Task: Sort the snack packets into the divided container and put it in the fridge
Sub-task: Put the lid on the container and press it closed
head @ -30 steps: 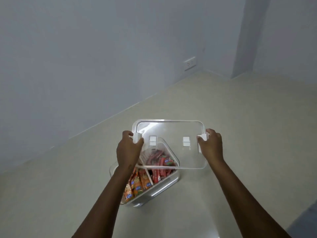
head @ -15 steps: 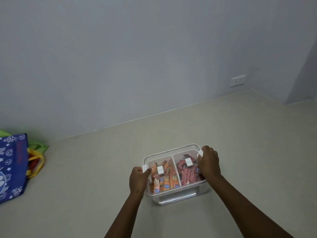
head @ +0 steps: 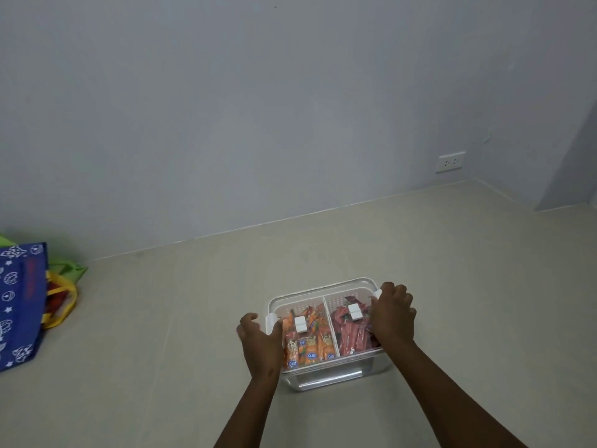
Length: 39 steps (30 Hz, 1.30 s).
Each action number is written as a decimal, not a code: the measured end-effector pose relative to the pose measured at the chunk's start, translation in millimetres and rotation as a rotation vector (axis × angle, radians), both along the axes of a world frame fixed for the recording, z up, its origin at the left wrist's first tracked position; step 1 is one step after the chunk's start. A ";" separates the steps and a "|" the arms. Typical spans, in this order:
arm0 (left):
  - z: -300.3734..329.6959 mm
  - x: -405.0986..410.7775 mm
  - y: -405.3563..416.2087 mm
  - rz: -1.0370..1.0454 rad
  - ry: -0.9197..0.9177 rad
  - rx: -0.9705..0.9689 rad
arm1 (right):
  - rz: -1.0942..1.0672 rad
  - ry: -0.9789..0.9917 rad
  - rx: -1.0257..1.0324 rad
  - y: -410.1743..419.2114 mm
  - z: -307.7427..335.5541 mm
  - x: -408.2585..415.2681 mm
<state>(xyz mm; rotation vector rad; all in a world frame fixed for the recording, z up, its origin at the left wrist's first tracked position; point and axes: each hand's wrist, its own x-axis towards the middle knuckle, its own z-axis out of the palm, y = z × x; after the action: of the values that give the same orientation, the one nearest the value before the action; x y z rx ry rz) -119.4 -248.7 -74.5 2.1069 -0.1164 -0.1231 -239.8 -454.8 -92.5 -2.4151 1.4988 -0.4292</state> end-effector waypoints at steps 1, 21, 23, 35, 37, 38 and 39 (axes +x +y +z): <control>-0.9 0.3 -0.1 0.016 0.000 0.010 | -0.007 -0.017 0.016 -1.2 -1.5 0.3; -0.5 18.7 -2.0 -0.383 0.172 0.399 | 0.043 0.006 0.445 -36.7 -6.0 4.5; 0.4 20.8 -1.2 -0.413 0.186 0.392 | 0.055 0.007 0.444 -39.6 -9.5 4.2; -4.6 38.3 -1.0 -0.476 0.426 0.208 | 0.085 -0.005 0.479 -48.2 -22.0 4.5; -3.0 38.8 -0.4 -0.481 0.450 0.220 | 0.093 -0.012 0.472 -46.7 -22.0 3.6; -2.2 38.1 -0.6 -0.480 0.437 0.217 | 0.097 -0.018 0.458 -45.8 -21.2 3.4; -1.6 36.6 -0.9 -0.472 0.417 0.208 | 0.094 -0.024 0.440 -44.7 -20.2 3.1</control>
<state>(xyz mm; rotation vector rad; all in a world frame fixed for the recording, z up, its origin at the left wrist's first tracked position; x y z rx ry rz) -82.8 -249.6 -76.1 2.1749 -0.3603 -0.8825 -236.8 -499.5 -112.7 -2.1108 1.2990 -0.0923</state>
